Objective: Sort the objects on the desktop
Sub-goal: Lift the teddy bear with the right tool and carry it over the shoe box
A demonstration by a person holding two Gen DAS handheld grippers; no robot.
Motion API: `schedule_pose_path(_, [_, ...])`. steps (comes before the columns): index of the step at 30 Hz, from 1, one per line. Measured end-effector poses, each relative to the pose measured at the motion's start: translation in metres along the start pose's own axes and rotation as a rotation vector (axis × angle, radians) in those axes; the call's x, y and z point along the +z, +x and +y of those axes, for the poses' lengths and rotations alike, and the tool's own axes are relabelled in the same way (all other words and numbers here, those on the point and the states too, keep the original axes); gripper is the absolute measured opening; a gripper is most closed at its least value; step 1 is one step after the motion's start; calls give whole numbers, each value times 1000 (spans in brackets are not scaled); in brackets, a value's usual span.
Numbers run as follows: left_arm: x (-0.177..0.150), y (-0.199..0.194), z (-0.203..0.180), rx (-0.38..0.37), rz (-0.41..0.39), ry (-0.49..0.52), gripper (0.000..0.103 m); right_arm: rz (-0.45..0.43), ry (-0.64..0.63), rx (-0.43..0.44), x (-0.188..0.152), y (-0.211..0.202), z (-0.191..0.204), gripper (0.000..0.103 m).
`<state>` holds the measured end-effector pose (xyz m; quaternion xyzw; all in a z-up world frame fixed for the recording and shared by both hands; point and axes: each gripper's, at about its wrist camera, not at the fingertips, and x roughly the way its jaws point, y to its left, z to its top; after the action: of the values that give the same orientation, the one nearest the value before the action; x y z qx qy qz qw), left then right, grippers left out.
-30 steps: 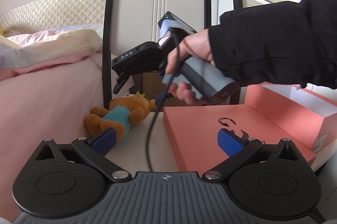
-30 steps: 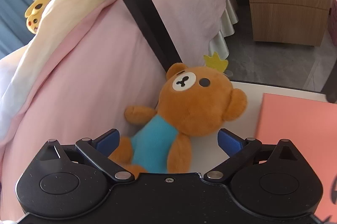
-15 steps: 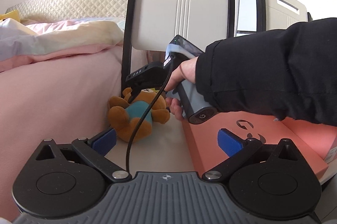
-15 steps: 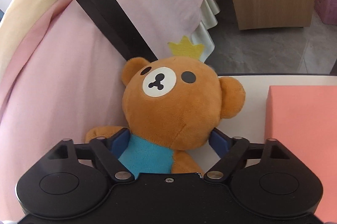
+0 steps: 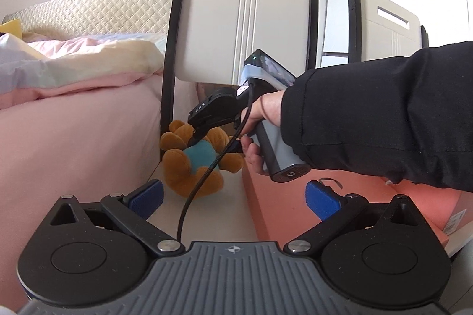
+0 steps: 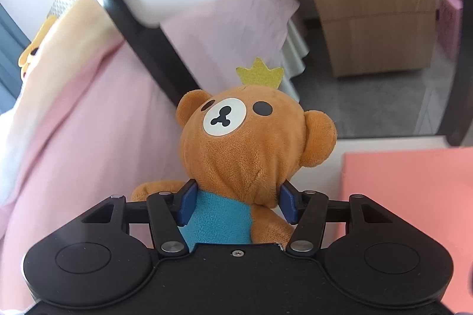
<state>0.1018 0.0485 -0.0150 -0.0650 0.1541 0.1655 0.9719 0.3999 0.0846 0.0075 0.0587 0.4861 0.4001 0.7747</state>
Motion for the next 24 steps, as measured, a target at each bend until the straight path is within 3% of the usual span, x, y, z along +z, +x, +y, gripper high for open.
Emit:
schedule_pose_path(18, [8, -15, -6, -17, -77, 6, 103, -181, 16, -158, 31, -143, -63, 57])
schedule_pose_path(24, [8, -15, -7, -18, -72, 8, 103, -210, 12, -187, 39, -167, -86, 52])
